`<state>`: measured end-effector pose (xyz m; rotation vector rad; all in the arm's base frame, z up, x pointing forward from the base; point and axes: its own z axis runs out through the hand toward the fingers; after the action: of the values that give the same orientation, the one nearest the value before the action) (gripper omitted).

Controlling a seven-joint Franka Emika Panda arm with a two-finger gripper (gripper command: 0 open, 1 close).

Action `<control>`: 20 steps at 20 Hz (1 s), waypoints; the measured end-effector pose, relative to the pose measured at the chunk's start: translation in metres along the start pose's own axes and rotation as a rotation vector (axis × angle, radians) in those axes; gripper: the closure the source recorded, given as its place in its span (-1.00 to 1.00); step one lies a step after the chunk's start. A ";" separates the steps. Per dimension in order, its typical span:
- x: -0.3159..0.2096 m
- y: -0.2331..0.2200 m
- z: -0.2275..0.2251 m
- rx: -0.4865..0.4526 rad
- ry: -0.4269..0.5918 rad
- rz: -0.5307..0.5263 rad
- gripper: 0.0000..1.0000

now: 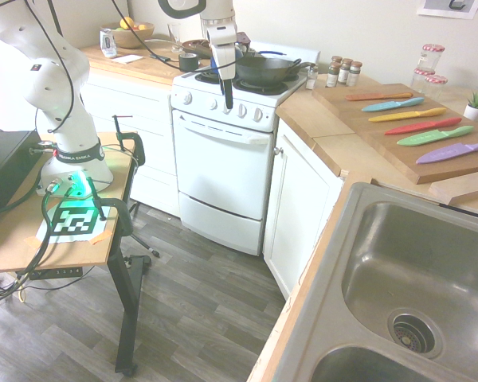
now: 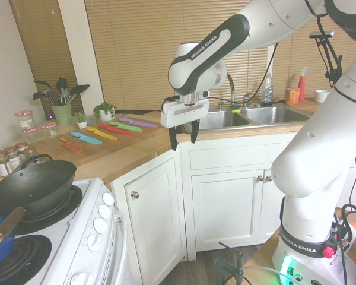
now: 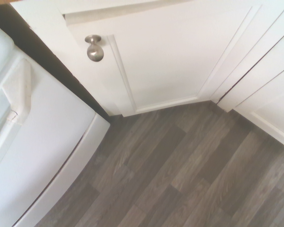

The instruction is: Close the cabinet

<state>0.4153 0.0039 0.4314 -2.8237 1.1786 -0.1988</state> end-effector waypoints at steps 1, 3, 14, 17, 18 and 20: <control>0.000 0.000 0.000 0.000 -0.001 0.001 -1.00; 0.002 0.002 0.003 -0.001 -0.008 0.008 -1.00; 0.087 0.057 0.060 -0.029 -0.031 0.097 -1.00; 0.113 0.060 0.103 -0.050 -0.048 0.111 -1.00; 0.120 0.061 0.118 -0.059 -0.058 0.116 -1.00; 0.135 0.060 0.148 -0.070 -0.088 0.125 -1.00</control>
<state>0.4890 -0.1312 0.2904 -2.7722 1.3615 -0.0259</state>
